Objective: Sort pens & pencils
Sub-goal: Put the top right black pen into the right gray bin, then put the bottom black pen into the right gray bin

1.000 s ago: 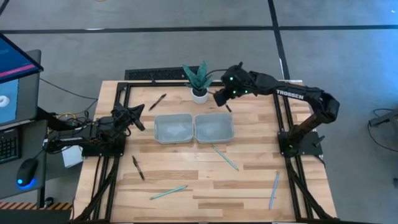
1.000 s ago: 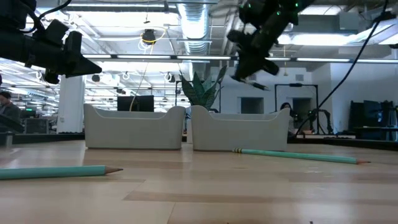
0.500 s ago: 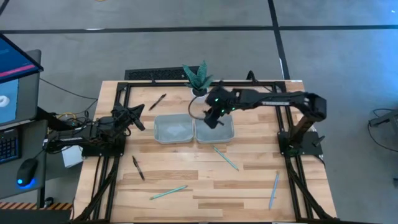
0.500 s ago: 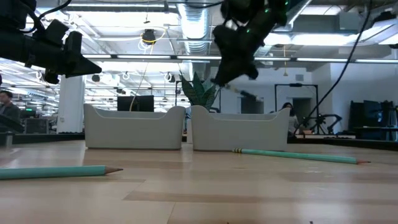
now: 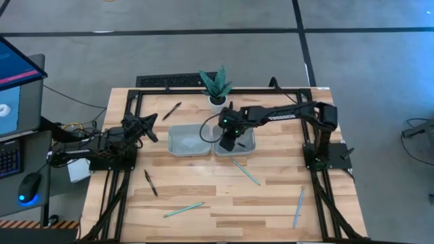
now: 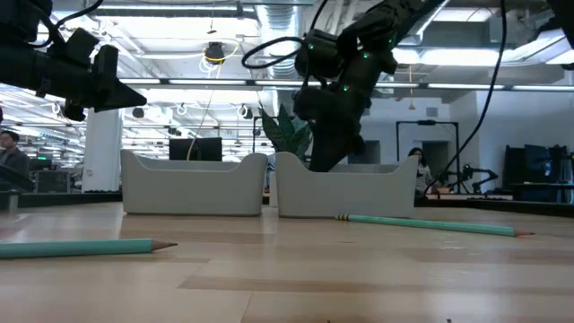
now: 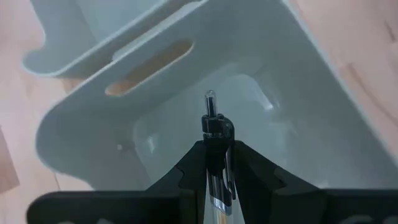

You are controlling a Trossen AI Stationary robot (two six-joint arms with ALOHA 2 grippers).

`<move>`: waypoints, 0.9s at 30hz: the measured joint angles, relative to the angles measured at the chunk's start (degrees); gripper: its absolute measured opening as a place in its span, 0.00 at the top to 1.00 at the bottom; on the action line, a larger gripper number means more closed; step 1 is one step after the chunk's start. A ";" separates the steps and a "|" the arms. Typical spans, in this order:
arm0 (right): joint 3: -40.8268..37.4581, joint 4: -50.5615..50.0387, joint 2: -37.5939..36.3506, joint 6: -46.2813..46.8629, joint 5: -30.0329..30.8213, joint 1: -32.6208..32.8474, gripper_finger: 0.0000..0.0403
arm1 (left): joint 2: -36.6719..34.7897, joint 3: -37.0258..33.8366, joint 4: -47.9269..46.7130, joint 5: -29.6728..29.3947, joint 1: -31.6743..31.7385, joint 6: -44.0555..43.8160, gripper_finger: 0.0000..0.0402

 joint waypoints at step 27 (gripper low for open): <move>8.48 -1.95 -0.49 1.13 -0.01 -0.55 0.60 | 0.00 0.00 0.02 -0.13 0.00 1.34 1.00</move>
